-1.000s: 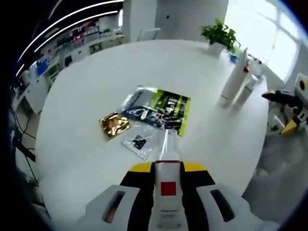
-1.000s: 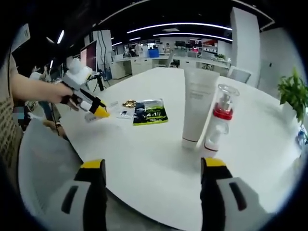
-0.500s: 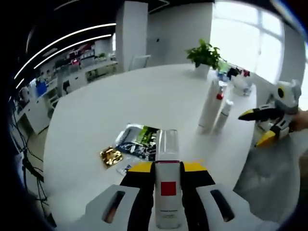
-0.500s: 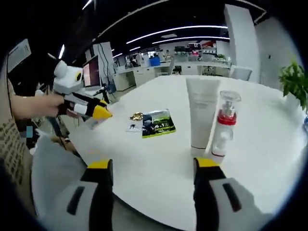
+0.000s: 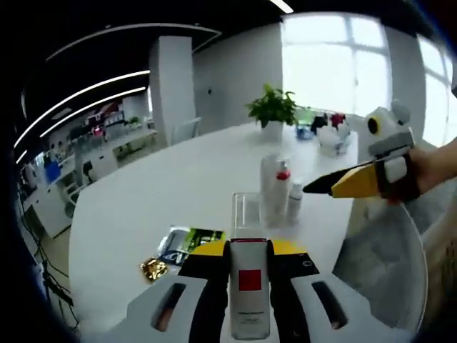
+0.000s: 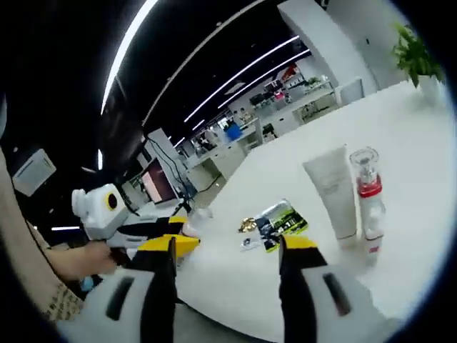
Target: Arrange the skincare products in the storage area until every visible bottle or jar stands upright without overlapping.
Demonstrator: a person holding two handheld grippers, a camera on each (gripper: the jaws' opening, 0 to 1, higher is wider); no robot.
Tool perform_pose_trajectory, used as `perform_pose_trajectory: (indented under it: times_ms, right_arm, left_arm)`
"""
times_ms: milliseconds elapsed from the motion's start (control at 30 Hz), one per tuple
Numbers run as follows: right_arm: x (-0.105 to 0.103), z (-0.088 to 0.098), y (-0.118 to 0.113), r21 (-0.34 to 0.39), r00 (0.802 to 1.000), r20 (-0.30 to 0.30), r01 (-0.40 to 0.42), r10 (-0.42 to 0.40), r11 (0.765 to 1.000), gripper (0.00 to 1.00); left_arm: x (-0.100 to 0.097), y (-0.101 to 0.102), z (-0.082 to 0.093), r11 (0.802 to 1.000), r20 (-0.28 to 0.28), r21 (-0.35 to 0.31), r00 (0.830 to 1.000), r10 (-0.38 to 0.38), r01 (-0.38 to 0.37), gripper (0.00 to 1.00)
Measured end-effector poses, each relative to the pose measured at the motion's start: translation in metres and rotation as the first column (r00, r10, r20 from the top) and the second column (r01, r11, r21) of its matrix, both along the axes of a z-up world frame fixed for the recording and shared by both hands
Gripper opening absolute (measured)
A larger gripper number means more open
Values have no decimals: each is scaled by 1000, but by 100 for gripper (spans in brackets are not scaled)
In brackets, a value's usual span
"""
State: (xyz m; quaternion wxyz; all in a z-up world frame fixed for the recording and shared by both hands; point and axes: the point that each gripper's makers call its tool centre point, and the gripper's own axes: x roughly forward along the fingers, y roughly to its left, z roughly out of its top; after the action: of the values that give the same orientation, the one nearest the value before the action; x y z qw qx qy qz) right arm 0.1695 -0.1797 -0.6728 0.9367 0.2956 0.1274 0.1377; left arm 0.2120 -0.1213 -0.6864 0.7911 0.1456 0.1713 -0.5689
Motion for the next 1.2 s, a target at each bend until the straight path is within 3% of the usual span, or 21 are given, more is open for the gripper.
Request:
perform_pose_trajectory:
  times_ms: [267, 367, 533, 633, 833, 1000, 1067, 1133, 1200]
  right_arm:
    - [2, 11, 22, 81, 999, 19, -36, 34, 996, 47]
    - [3, 17, 21, 136, 999, 36, -16, 11, 991, 43]
    - [1, 18, 16, 283, 1000, 22, 11, -18, 959, 32]
    - [-2, 15, 17, 290, 1000, 9, 12, -15, 957, 29]
    - [-16, 10, 7, 289, 1000, -24, 27, -21, 957, 20]
    - [-27, 20, -6, 269, 999, 20, 27, -33, 963, 18]
    - [-29, 23, -11, 218, 999, 41, 4, -13, 976, 18]
    - [-32, 27, -12, 110, 997, 63, -41, 35, 993, 18]
    - [-35, 29, -10, 3, 992, 70, -105, 105, 994, 18]
  left_arm:
    - [-28, -17, 15, 997, 28, -26, 997, -74, 75, 17]
    - [-36, -19, 15, 996, 31, -24, 995, -91, 92, 17]
    - [-47, -20, 13, 994, 24, -14, 993, -112, 113, 17]
    - [-52, -23, 11, 992, 24, -9, 992, -126, 126, 17]
    - [-66, -35, 14, 985, 27, -9, 985, -172, 172, 17]
    - [-76, -49, 20, 973, 42, -17, 973, -229, 230, 17]
    - [-80, -54, 21, 963, 59, -13, 961, -269, 270, 18]
    - [-85, -58, 20, 950, 80, 8, 947, -313, 313, 19]
    - [-89, -60, 17, 938, 72, 29, 935, -346, 345, 20]
